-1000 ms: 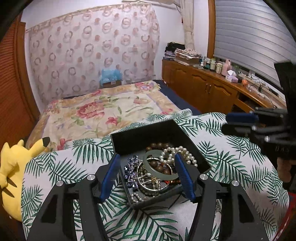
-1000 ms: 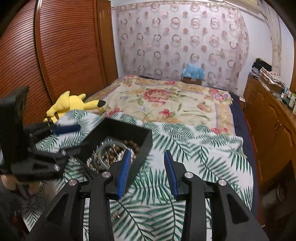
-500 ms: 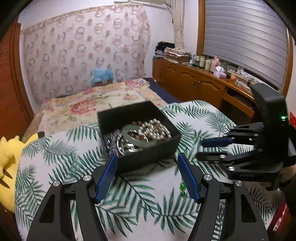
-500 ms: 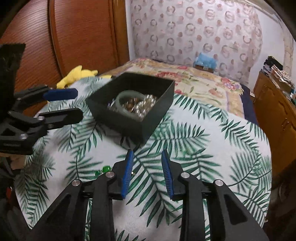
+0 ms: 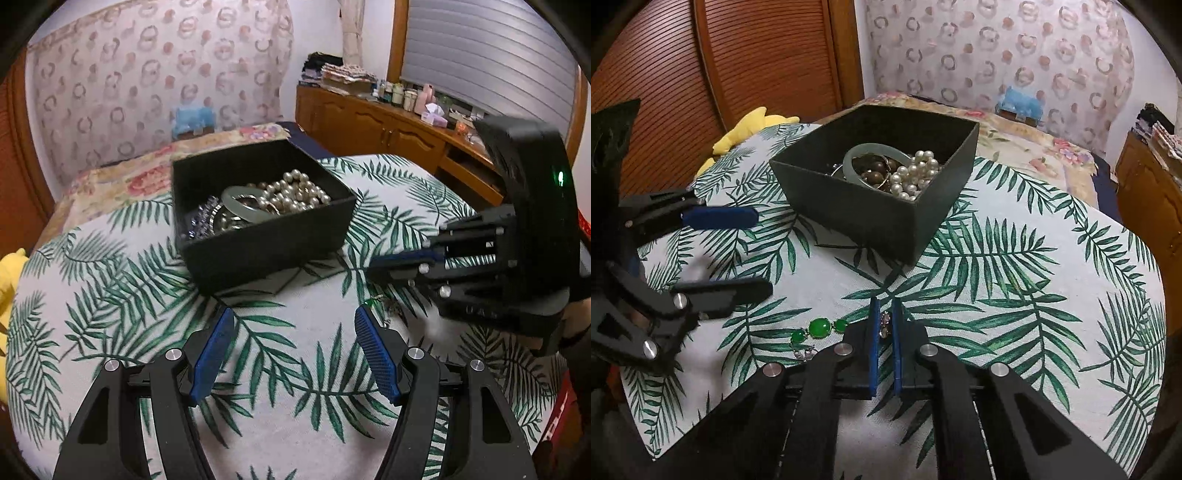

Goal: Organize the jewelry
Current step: 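Move both open tools back toward the green jade pendant, then close the left tool on the green jade pendant and lift it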

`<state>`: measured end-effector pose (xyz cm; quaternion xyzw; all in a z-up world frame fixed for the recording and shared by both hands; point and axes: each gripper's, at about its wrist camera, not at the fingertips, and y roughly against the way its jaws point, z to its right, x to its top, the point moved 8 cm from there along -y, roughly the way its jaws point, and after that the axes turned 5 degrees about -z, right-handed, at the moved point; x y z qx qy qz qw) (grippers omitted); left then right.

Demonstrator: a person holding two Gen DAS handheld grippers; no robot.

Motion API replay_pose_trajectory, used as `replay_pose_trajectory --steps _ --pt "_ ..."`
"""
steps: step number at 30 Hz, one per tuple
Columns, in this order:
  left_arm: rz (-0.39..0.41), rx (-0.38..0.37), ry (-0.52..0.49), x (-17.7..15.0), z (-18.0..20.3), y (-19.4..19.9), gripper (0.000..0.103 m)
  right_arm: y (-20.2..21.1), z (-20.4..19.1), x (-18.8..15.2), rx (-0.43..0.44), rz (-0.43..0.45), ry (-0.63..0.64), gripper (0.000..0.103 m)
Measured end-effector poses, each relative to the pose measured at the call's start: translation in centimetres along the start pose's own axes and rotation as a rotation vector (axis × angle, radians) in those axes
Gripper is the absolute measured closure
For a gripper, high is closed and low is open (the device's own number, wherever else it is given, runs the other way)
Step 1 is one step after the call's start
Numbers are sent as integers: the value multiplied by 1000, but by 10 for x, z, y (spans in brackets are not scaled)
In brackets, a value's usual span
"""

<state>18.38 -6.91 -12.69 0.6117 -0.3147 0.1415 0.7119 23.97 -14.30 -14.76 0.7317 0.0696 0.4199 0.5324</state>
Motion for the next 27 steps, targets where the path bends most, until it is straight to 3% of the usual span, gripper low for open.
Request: replay_pose_trajectory --steps 7,11,16,20,27 --pt "-24 -27 -38 -1 16 -11 38 18 13 -2 7 38 -34 96" --pt "-41 -42 -59 3 24 -19 59 25 21 -7 -9 50 -48 96" --pt "-53 -55 -76 6 32 -24 61 31 29 -11 -23 58 -59 96" --pt "-63 -47 -94 5 39 -27 74 33 30 -13 -28 61 -60 96" --pt "-65 -31 -118 4 43 -33 84 34 28 -12 -35 64 -48 96"
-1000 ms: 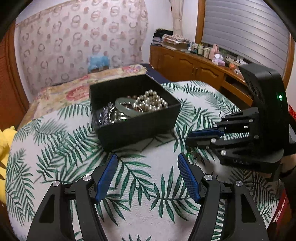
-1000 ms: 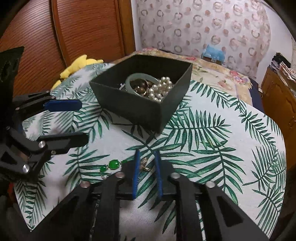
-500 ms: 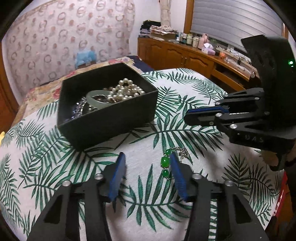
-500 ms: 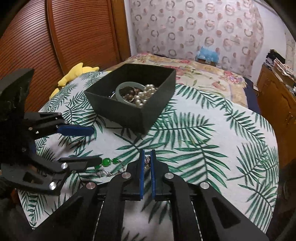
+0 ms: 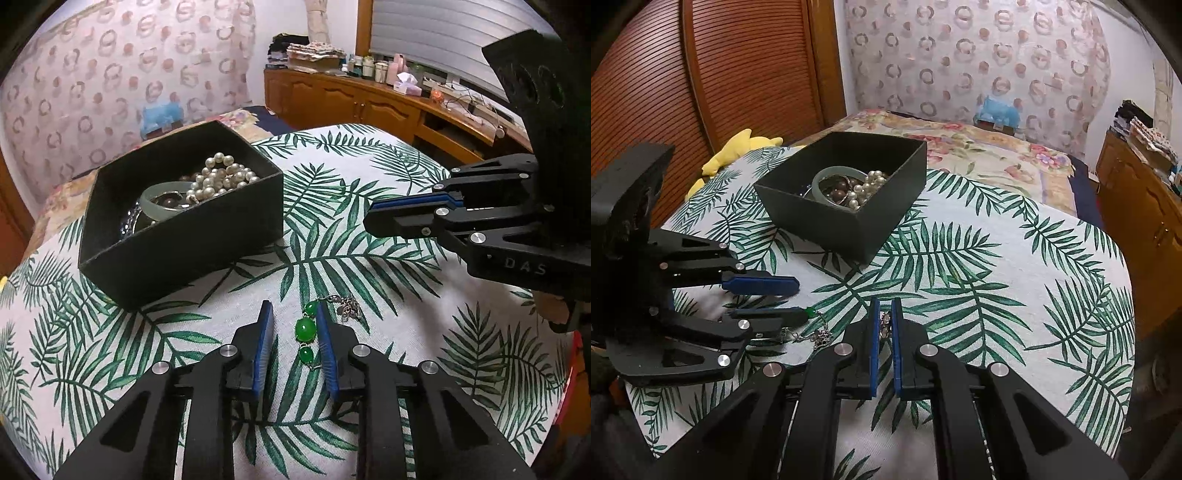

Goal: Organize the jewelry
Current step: 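Close the left tool on the green jade pendant and lift it, then carry the green pendant over the box with the left tool and open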

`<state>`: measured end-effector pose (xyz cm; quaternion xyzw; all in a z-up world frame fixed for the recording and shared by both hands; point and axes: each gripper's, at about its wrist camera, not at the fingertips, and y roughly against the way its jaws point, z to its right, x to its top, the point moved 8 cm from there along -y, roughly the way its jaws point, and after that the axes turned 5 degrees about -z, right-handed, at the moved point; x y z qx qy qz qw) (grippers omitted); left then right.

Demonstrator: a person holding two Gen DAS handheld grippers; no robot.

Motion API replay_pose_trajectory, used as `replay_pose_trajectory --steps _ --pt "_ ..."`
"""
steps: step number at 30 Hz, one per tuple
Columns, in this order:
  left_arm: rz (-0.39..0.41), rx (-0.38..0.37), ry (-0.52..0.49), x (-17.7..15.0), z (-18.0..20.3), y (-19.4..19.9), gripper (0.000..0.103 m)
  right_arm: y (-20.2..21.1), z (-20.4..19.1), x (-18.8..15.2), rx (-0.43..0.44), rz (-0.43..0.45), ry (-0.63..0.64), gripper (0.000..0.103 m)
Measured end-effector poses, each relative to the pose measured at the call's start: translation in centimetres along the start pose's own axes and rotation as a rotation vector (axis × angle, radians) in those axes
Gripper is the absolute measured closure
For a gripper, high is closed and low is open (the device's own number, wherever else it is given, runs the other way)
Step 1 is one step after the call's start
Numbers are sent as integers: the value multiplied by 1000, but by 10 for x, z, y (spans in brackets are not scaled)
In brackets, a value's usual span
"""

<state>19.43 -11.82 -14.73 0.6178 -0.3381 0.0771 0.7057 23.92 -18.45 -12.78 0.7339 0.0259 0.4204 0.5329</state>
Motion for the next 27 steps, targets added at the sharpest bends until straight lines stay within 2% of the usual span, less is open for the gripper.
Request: replay_pose_trajectory --steps 1,6,13,27 --pt "1 0 -7 0 1 0 93 1 0 0 -1 0 2 96" --pt "14 -14 -4 0 1 5 93 5 -3 1 -4 9 8 96" --pt "88 -20 27 10 -7 34 93 17 -10 12 -3 38 20 96" --pt "198 37 45 44 -28 81 93 28 -15 67 -7 116 8 96"
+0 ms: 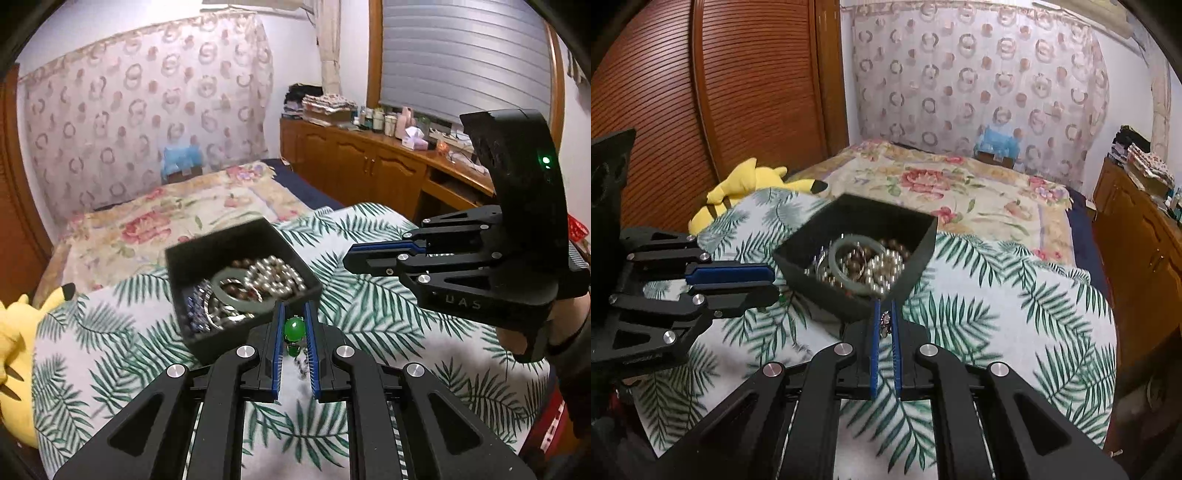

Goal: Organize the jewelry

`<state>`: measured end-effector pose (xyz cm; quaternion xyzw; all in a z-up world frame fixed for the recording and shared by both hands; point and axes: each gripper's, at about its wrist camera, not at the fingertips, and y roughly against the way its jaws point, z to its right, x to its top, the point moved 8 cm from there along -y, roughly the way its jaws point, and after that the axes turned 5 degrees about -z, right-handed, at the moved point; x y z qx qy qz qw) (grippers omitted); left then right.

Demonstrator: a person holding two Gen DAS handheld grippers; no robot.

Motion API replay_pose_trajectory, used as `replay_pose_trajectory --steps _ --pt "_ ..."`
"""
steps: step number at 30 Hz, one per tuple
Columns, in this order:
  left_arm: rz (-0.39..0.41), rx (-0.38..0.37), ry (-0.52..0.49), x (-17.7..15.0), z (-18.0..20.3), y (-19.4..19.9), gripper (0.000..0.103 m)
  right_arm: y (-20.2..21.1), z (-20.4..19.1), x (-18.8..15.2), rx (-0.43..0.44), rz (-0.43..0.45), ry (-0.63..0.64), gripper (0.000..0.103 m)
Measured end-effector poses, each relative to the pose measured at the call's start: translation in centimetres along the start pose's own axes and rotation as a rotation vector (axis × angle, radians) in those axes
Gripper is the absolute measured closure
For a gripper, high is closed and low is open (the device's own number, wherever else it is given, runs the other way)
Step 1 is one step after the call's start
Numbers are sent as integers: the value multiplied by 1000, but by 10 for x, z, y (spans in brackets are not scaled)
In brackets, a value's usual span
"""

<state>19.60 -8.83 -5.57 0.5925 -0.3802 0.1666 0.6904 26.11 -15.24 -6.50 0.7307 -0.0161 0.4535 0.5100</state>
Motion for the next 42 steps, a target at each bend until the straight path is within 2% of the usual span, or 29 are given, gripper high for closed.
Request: replay_pose_trajectory --steps 9,15,31,33,34,35,36,41,42 --pt "42 38 13 20 -18 18 93 -16 -5 45 16 22 -13 96" --pt "64 69 24 34 -32 26 93 -37 -12 59 11 6 -3 95" --pt "44 96 101 46 -64 2 93 -47 4 43 29 -10 -50 95" --pt "37 107 119 41 -65 0 83 -43 6 41 19 3 -61 94" --pt "36 111 125 40 -66 0 62 -37 8 38 -3 19 -71 93" --pt "41 123 132 36 -67 1 45 -29 7 35 -19 41 -79 84" --pt "45 138 137 33 -68 3 41 -25 7 33 -28 54 -85 71" --pt "63 190 164 14 -69 18 14 18 -1 12 -124 157 -113 35" --pt "70 200 165 10 -67 23 12 24 -1 9 -140 171 -119 27"
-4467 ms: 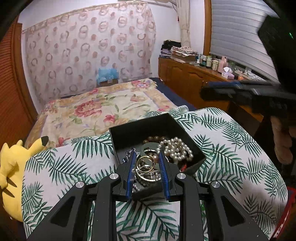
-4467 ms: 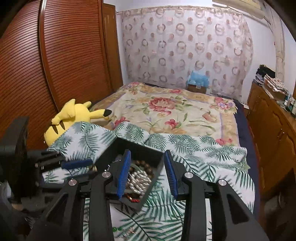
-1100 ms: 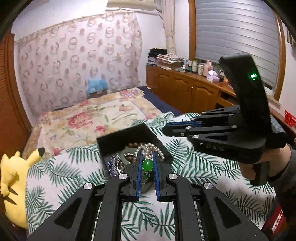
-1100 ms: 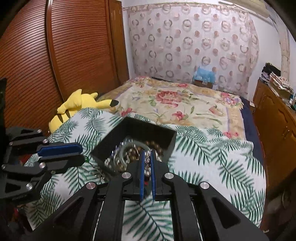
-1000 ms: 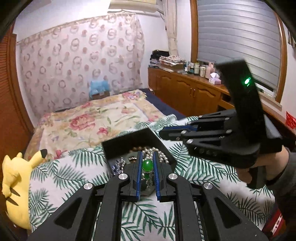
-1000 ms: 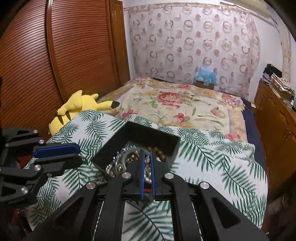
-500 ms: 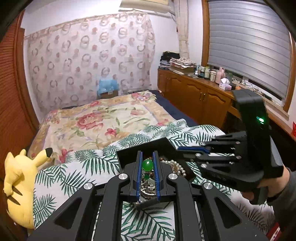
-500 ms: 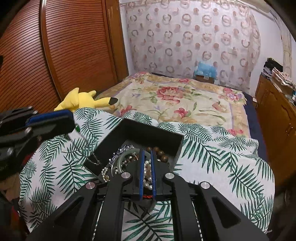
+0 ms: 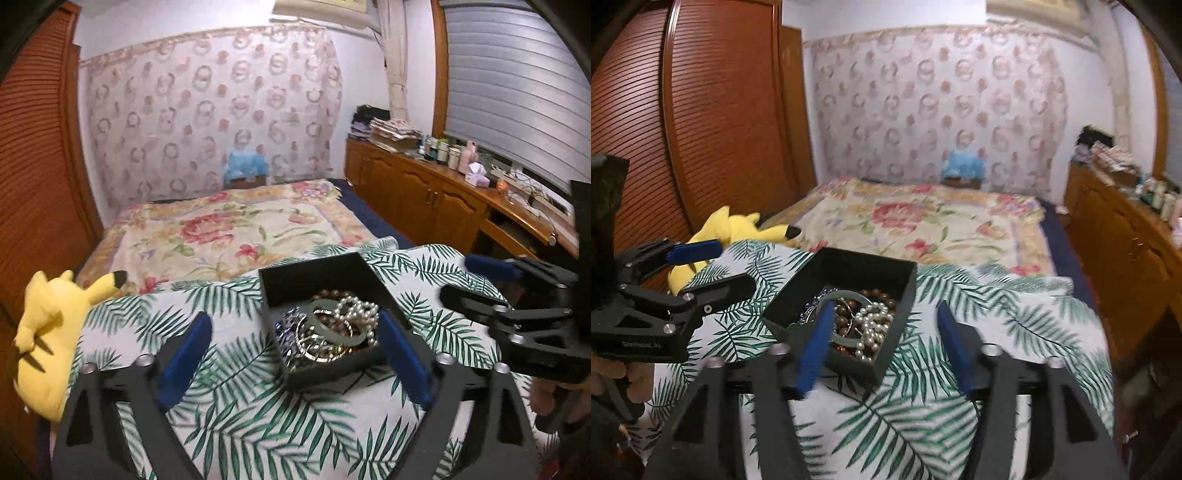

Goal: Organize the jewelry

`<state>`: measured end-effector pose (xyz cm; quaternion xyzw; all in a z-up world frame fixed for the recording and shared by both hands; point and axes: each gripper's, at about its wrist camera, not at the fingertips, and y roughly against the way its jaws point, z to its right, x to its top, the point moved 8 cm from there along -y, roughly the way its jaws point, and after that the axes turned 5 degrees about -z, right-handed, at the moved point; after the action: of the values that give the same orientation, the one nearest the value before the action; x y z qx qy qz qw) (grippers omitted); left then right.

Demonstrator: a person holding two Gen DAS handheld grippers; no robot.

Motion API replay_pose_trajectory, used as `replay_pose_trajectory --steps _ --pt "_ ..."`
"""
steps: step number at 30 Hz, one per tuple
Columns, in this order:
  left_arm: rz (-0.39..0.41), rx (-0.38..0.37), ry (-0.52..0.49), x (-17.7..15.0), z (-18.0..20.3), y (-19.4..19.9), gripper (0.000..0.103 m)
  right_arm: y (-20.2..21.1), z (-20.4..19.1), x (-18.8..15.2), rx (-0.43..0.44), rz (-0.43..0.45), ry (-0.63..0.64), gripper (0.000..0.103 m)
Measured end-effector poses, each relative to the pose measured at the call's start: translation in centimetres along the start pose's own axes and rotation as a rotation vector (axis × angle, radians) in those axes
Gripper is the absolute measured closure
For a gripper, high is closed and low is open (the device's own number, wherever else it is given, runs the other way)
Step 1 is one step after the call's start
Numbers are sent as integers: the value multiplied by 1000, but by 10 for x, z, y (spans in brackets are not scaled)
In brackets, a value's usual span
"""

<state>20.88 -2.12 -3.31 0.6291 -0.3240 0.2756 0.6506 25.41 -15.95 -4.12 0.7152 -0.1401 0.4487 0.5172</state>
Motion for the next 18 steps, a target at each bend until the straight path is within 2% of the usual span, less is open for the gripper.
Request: replay_pose_trajectory --steps 1,3,5,9,18 --pt "4 8 2 -3 0 5 9 9 1 -3 -18 16 -13 23" --pt "12 25 14 -10 0 15 8 21 1 -8 -25 38 -31 8" --pt "13 31 27 -14 -1 23 8 33 2 -13 -41 60 -50 2" --pt "-2 51 62 -25 -6 32 8 44 0 -20 -61 74 -65 2" --pt "8 70 71 -32 -9 39 8 52 2 -21 -74 95 -81 2"
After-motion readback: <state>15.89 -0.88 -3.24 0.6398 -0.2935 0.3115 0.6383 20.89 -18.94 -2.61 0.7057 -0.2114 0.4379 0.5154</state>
